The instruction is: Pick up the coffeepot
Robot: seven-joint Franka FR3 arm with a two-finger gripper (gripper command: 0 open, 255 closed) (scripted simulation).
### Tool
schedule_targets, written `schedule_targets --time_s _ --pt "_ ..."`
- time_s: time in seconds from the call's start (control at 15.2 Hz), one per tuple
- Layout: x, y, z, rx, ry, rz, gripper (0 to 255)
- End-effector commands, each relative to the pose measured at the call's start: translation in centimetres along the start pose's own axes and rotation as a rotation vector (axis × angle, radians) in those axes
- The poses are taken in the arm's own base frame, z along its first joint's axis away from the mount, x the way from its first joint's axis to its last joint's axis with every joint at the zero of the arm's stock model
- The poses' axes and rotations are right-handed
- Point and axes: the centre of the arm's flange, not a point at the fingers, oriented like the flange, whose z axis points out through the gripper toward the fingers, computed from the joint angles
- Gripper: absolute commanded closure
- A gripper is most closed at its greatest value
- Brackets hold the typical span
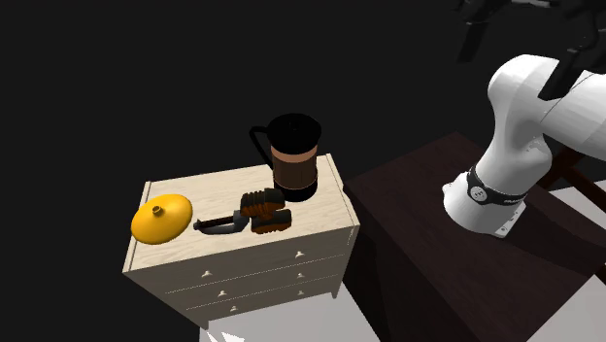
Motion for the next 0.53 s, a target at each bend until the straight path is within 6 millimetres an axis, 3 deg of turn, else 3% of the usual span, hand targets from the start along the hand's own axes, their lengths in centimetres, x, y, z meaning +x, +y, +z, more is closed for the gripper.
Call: schedule_targets --time_s 0.0,0.46 --pt "0.0 0.0 0.0 0.0 0.0 0.0 0" --pt "2.4 7.5 4.4 -0.016 0.007 0.0 0"
